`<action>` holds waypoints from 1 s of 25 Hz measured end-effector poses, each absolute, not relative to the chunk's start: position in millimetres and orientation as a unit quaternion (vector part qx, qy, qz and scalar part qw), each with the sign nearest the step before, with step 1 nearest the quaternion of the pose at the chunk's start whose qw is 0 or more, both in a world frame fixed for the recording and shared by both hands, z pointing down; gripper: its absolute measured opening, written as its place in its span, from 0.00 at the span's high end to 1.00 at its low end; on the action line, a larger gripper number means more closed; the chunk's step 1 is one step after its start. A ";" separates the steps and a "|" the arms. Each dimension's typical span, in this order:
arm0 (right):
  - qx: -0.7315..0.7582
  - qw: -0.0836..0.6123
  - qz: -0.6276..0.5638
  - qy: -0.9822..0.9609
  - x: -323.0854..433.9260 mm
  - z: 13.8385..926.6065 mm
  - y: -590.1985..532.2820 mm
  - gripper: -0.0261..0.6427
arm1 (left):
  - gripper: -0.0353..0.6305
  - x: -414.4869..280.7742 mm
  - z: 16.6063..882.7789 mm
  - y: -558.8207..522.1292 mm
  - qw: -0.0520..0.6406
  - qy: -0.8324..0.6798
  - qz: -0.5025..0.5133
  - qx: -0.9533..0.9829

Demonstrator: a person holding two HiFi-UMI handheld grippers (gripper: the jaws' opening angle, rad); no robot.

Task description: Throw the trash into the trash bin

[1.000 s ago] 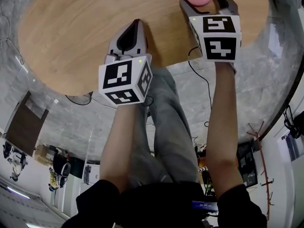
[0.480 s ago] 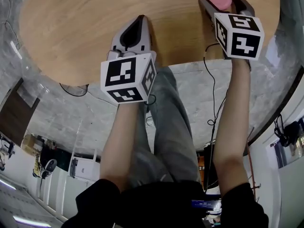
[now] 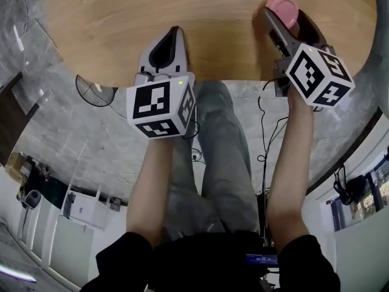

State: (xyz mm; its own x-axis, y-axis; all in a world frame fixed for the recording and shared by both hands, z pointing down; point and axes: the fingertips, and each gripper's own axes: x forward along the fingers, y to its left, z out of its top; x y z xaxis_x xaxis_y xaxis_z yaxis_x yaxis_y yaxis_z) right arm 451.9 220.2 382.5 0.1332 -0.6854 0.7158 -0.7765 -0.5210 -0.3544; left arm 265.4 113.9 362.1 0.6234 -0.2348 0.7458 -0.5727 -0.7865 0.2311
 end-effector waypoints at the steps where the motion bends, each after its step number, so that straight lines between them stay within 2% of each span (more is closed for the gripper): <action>1: 0.744 0.045 0.441 -0.501 436.0 376.2 209.4 0.47 | 0.94 252.9 360.6 109.4 0.233 -0.241 0.364 0.869; 10: 0.661 0.053 0.428 -0.615 283.9 342.0 110.6 0.47 | 0.94 112.3 343.0 56.9 0.269 -0.353 0.324 0.836; 25: 0.451 0.158 0.396 -0.784 -4.8 335.8 -14.8 0.47 | 0.94 -146.8 339.2 21.2 0.340 -0.548 0.253 0.721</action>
